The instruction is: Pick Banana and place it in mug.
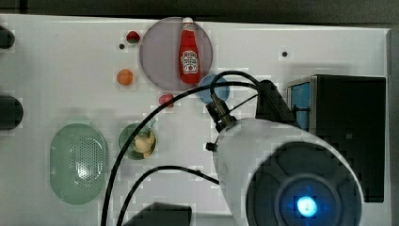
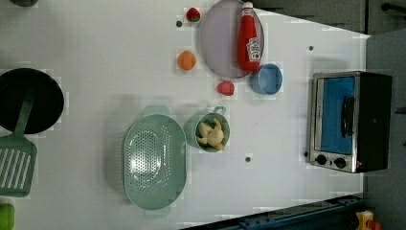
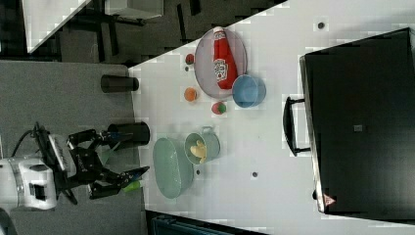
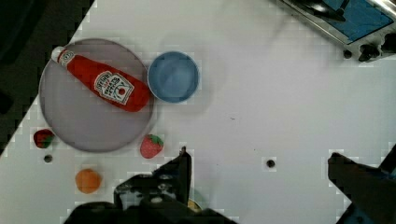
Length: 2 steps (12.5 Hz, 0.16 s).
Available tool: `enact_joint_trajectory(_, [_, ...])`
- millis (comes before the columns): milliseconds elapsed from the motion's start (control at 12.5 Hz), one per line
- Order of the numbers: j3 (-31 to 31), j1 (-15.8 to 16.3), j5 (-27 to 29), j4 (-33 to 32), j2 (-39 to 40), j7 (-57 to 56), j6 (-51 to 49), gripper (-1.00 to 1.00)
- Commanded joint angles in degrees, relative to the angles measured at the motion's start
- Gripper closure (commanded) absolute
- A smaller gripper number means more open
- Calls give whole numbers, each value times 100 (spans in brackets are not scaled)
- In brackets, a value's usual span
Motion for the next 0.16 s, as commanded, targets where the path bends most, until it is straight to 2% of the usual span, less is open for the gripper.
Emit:
enact_joint_trajectory(80, [45, 13, -150, -22, 50, -421, -174, -100])
enact_joint_trajectory(160, [53, 14, -150, -23, 50, -421, -136, -100])
